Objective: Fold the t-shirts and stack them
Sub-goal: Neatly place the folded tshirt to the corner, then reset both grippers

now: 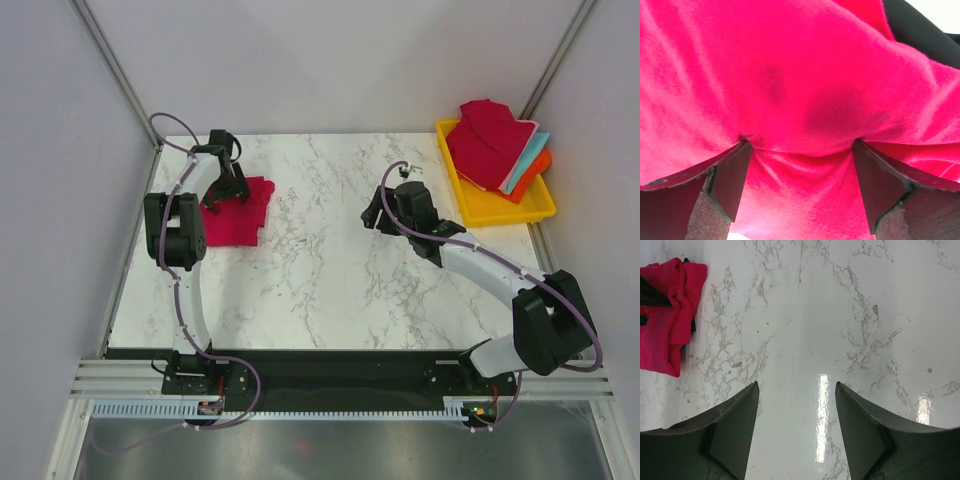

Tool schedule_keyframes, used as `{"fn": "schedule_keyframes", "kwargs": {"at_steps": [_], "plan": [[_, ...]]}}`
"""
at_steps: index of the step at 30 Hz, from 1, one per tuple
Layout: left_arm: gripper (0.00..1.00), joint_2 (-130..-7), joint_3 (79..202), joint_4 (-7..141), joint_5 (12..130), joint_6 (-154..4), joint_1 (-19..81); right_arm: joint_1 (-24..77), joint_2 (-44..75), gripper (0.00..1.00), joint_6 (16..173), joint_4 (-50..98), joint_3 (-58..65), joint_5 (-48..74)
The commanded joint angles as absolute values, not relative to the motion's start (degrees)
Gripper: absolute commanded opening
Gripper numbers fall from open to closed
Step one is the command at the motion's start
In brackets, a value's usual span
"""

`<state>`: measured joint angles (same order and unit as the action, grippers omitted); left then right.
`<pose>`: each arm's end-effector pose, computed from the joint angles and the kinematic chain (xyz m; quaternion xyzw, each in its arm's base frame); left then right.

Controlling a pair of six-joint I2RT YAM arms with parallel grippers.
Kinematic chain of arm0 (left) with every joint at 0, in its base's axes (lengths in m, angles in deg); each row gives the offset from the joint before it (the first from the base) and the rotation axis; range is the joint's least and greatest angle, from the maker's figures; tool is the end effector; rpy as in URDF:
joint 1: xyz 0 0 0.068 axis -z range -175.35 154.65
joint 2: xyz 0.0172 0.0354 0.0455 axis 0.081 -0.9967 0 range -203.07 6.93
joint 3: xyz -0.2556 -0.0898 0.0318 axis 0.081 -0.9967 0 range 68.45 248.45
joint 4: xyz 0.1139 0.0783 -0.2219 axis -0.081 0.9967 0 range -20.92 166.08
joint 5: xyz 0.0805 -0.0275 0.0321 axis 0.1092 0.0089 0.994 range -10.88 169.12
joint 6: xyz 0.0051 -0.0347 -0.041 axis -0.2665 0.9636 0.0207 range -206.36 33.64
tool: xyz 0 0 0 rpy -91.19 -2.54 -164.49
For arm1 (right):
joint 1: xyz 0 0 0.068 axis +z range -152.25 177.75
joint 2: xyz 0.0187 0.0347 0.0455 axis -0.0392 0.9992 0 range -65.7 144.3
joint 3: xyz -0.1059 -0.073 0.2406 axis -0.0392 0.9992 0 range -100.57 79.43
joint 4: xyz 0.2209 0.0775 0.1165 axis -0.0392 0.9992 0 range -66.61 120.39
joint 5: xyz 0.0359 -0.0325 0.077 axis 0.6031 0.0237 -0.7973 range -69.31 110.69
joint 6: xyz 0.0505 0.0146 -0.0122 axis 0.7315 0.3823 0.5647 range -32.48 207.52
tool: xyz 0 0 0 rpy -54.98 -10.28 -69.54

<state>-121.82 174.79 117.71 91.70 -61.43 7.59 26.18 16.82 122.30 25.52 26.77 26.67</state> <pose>0.4696 -0.0164 0.1785 -0.2047 0.9590 0.0654 0.1850 0.2839 0.1496 0.2473 0.0737 0.8706 0.2150 0.4363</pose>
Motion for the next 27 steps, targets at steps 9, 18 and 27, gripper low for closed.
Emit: {"fn": "schedule_keyframes", "kwargs": {"at_steps": [9, 18, 27], "plan": [[0.98, -113.68, 171.72, 120.50, 93.19, -56.22, 2.54, 24.91, 13.14, 0.76, 123.11, 23.83, 27.49, 25.17], [1.00, -83.74, 159.88, 110.24, 85.02, -45.77, 12.89, 24.56, 5.33, 0.81, 120.14, 17.27, 34.05, 37.73], [1.00, -63.31, 121.59, 77.72, 83.08, -43.29, 25.91, 24.47, -7.85, 0.91, 114.68, 19.33, 41.37, 42.66]]}}
